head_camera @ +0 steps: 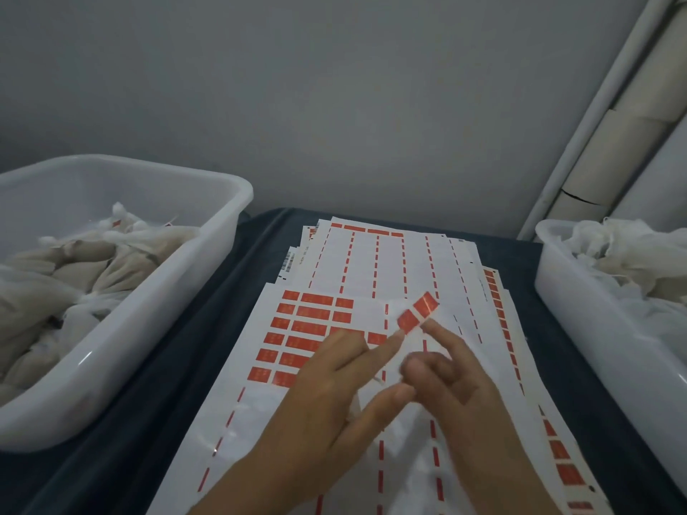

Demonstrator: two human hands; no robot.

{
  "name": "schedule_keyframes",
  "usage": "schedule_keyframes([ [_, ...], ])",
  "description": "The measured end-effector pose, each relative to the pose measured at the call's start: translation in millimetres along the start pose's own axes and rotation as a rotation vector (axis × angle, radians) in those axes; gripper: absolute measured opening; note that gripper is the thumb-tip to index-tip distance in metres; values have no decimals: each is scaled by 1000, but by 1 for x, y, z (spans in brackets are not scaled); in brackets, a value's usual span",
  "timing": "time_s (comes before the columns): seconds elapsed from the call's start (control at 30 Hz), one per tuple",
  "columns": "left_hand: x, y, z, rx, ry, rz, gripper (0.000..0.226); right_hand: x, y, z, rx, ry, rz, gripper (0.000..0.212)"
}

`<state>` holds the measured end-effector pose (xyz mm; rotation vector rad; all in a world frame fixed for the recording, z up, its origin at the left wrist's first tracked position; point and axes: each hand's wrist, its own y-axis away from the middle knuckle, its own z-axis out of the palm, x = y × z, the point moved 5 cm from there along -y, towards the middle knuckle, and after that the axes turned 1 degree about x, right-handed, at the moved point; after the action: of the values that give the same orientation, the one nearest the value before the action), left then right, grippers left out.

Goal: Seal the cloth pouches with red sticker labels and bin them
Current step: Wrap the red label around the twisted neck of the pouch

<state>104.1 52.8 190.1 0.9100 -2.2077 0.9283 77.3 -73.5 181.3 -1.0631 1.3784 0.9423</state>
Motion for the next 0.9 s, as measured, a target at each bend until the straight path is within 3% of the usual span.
schedule_keyframes([
  [0.07,3,1,3,-7,18,36,53,1,4,14,-103,-13,-28,60],
  [0.13,7,1,3,6,34,85,53,2,6,17,-78,17,-83,65],
  [0.33,5,2,3,-7,66,20,59,-6,10,7,109,80,-236,59],
  [0.63,2,2,6,-66,-14,-14,65,-9,13,5,124,90,-268,57],
  [0.73,4,1,5,-41,27,-30,59,-9,13,5,114,70,-271,55],
  [0.9,-6,-11,-1,27,230,-172,23,-7,4,-10,168,5,-211,59],
])
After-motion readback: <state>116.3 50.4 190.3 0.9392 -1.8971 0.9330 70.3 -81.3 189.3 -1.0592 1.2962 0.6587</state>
